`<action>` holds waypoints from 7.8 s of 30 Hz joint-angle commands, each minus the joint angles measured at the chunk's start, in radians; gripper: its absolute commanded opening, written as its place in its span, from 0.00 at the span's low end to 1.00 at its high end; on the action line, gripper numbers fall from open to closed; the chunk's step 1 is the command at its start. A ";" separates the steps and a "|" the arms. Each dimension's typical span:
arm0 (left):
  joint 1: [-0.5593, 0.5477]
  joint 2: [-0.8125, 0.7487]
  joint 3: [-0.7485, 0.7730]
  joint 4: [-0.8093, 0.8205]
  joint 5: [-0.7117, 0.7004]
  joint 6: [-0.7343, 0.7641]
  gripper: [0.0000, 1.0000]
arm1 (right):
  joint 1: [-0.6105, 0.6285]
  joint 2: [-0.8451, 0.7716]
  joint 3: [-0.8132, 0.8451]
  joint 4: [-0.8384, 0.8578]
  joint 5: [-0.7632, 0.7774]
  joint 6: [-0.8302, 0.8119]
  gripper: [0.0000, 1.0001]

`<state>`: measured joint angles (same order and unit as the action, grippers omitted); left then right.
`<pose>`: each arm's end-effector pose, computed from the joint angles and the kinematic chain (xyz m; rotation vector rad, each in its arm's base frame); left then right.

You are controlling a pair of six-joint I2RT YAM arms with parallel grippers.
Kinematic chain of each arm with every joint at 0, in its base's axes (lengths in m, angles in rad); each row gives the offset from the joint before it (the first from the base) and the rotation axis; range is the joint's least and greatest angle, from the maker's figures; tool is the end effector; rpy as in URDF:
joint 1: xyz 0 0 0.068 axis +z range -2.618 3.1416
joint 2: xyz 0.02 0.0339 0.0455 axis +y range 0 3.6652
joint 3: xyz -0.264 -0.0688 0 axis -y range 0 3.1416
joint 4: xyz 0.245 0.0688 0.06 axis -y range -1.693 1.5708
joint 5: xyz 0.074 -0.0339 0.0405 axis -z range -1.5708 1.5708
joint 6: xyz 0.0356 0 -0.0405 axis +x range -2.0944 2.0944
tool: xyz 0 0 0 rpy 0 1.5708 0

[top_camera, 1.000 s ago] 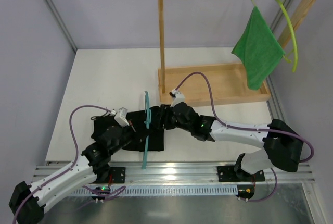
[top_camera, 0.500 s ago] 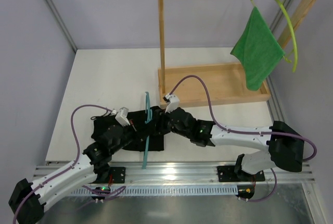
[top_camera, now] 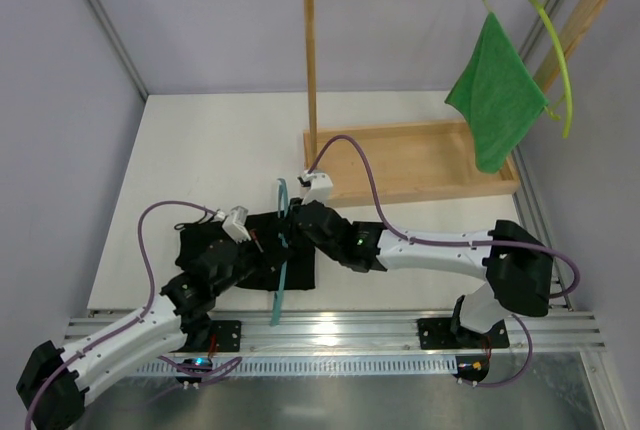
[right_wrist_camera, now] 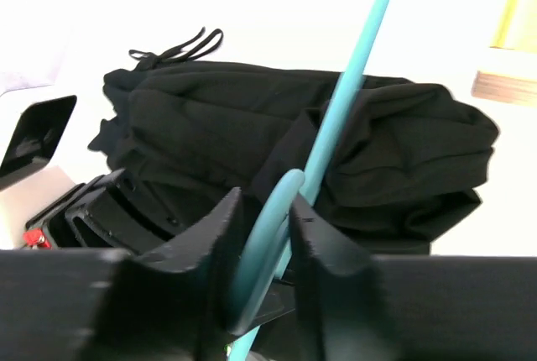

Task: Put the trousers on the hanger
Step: Place trousers on hanger

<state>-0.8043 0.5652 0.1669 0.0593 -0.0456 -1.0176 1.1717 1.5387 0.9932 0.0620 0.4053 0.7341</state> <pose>0.1048 -0.1065 0.1787 -0.2566 2.0794 -1.1421 0.1476 0.3139 0.2519 -0.2001 2.0944 0.7801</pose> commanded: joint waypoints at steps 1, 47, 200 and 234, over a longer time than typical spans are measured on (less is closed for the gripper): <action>-0.006 0.012 0.011 0.017 0.016 -0.001 0.01 | 0.005 0.012 0.053 -0.045 0.084 0.013 0.26; 0.070 0.300 0.293 -0.394 -0.111 0.142 0.63 | -0.004 -0.038 -0.019 -0.067 0.155 0.090 0.04; 0.163 0.472 0.717 -0.743 0.169 0.814 0.62 | -0.175 -0.793 -0.416 -0.450 -0.063 -0.065 0.04; 0.143 0.714 0.917 -0.705 -0.399 0.688 0.03 | -0.211 -0.859 -0.456 -0.519 -0.060 -0.067 0.04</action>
<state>-0.6750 1.2514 0.9886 -0.6552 -0.4335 -0.2516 0.9592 0.6941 0.5411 -0.4191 0.3725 0.6872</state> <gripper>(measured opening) 0.027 0.079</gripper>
